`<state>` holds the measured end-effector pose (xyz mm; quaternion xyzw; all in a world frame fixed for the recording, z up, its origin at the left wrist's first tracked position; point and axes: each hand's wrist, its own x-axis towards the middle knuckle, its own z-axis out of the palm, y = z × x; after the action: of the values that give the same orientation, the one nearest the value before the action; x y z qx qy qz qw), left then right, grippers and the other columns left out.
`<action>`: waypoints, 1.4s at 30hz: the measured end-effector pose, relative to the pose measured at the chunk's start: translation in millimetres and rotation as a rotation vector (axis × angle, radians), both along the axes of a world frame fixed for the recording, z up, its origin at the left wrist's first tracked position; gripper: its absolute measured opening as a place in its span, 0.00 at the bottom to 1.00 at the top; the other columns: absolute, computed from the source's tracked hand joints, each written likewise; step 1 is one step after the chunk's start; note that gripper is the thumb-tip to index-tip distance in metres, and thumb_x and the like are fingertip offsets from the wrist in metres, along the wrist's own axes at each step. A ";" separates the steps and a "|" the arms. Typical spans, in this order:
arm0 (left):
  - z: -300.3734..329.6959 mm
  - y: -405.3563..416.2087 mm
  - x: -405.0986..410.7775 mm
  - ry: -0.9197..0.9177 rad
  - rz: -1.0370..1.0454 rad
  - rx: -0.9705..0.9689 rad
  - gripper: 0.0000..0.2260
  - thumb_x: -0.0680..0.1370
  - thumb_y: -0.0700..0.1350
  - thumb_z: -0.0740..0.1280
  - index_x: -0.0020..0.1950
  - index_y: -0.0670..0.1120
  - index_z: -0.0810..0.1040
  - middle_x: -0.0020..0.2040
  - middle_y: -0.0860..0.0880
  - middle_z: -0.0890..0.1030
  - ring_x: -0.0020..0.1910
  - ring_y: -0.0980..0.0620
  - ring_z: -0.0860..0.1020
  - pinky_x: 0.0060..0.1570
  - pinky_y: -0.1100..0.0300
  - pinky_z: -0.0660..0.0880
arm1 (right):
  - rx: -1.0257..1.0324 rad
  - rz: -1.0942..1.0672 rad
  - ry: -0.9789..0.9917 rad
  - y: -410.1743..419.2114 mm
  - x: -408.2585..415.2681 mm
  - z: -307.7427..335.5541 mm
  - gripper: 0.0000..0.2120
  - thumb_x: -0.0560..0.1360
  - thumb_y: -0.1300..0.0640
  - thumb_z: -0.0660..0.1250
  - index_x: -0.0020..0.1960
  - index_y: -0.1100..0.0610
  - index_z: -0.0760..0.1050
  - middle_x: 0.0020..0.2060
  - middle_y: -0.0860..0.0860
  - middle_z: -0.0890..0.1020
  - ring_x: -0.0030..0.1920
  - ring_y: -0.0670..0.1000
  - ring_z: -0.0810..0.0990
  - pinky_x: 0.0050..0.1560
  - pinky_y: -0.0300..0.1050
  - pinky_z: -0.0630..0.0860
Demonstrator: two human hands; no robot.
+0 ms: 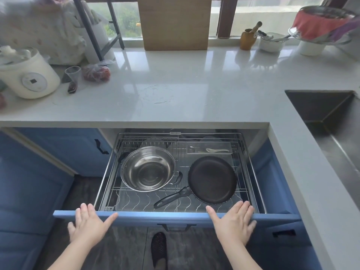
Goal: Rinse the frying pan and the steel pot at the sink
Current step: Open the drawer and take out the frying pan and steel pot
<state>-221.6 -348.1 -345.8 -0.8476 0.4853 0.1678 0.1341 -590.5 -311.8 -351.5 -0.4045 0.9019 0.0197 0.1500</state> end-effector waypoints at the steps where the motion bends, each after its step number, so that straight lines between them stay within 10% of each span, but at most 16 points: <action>1: 0.3 -0.6 -0.2 -0.007 -0.004 0.008 0.48 0.72 0.76 0.49 0.80 0.43 0.46 0.81 0.46 0.45 0.79 0.48 0.44 0.75 0.45 0.51 | -0.004 -0.001 0.000 -0.3 -0.1 0.2 0.57 0.67 0.20 0.49 0.78 0.63 0.48 0.78 0.57 0.52 0.78 0.56 0.47 0.74 0.57 0.55; 8: 6.1 -18.4 0.7 -0.083 -0.069 0.036 0.41 0.72 0.74 0.56 0.73 0.46 0.63 0.71 0.49 0.65 0.72 0.49 0.62 0.69 0.48 0.63 | -0.030 0.061 0.037 -6.0 -20.2 2.1 0.54 0.68 0.22 0.53 0.78 0.61 0.52 0.77 0.56 0.57 0.77 0.57 0.53 0.74 0.56 0.54; 17: -0.1 -87.3 -123.2 0.184 -0.517 -0.081 0.47 0.76 0.63 0.67 0.80 0.44 0.41 0.81 0.48 0.43 0.80 0.48 0.43 0.77 0.52 0.47 | -0.031 0.212 -0.249 -66.6 -104.6 -11.4 0.58 0.66 0.31 0.70 0.79 0.56 0.42 0.79 0.51 0.50 0.78 0.52 0.50 0.77 0.50 0.54; 27: -82.2 -158.9 -245.3 0.179 -0.966 0.068 0.57 0.68 0.65 0.73 0.80 0.43 0.39 0.80 0.44 0.43 0.79 0.44 0.43 0.78 0.49 0.45 | 0.156 0.284 -0.437 -116.9 -152.8 -63.9 0.64 0.61 0.44 0.81 0.80 0.54 0.38 0.79 0.48 0.48 0.78 0.50 0.50 0.75 0.47 0.56; 42: -163.6 -234.4 -264.1 0.107 -0.976 0.316 0.67 0.61 0.61 0.78 0.77 0.43 0.28 0.80 0.44 0.45 0.79 0.44 0.47 0.77 0.50 0.44 | 0.325 0.358 -0.491 -158.8 -176.5 -134.6 0.69 0.60 0.55 0.83 0.78 0.52 0.31 0.74 0.54 0.60 0.74 0.54 0.61 0.70 0.48 0.66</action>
<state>-485.6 -582.6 -509.4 -0.4819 0.7993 0.2000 0.2983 -767.1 -470.6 -486.1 -0.5198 0.7386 0.0912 0.4194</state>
